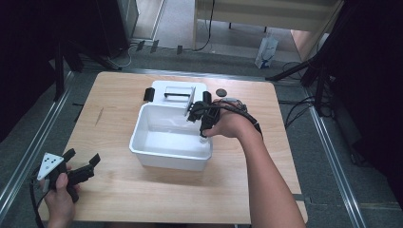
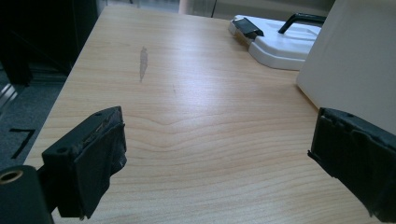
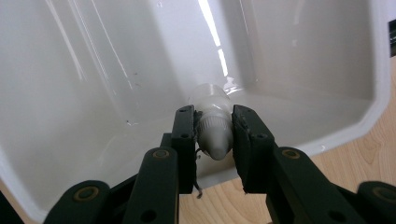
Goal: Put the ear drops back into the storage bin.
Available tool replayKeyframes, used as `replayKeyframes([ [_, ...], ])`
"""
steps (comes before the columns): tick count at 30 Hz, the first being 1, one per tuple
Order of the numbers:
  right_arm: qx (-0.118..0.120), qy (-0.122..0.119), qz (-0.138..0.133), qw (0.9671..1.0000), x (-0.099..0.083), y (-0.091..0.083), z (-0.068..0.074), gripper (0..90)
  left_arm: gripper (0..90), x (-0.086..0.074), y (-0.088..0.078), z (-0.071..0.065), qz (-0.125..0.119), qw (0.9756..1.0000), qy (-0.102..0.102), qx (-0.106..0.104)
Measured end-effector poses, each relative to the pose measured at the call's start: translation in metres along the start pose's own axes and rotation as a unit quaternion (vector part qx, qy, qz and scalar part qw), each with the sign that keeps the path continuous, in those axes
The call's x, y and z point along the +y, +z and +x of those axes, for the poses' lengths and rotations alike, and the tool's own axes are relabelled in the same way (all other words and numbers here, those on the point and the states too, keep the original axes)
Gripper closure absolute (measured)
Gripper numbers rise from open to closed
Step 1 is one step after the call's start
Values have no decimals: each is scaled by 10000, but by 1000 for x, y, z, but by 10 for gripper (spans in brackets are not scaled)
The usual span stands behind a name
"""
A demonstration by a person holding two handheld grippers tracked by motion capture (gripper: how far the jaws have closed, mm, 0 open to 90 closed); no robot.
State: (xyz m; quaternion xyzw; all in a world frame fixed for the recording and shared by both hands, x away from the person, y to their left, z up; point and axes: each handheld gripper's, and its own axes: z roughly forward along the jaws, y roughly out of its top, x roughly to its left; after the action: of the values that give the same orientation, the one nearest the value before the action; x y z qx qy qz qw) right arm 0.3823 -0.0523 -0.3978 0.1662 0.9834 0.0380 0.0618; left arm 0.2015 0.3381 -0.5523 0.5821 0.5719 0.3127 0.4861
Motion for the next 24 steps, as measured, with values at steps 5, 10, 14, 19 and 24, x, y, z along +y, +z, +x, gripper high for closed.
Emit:
replayKeyframes([
  [5,-89,-112,68,9999,1,11,3,717,42,0,-1,1,16,10000,13,-13],
  [10,-114,-161,123,9997,1,18,4,716,42,0,-1,1,0,10000,-12,-25],
  [14,-149,-187,138,9996,2,25,4,712,42,0,-1,1,15,10000,0,-27],
  [19,-190,-172,188,9995,1,32,2,715,42,0,-1,1,10,10000,1,-32],
  [24,-173,-116,164,9996,2,34,1,711,42,0,-1,1,11,10000,3,-33],
])
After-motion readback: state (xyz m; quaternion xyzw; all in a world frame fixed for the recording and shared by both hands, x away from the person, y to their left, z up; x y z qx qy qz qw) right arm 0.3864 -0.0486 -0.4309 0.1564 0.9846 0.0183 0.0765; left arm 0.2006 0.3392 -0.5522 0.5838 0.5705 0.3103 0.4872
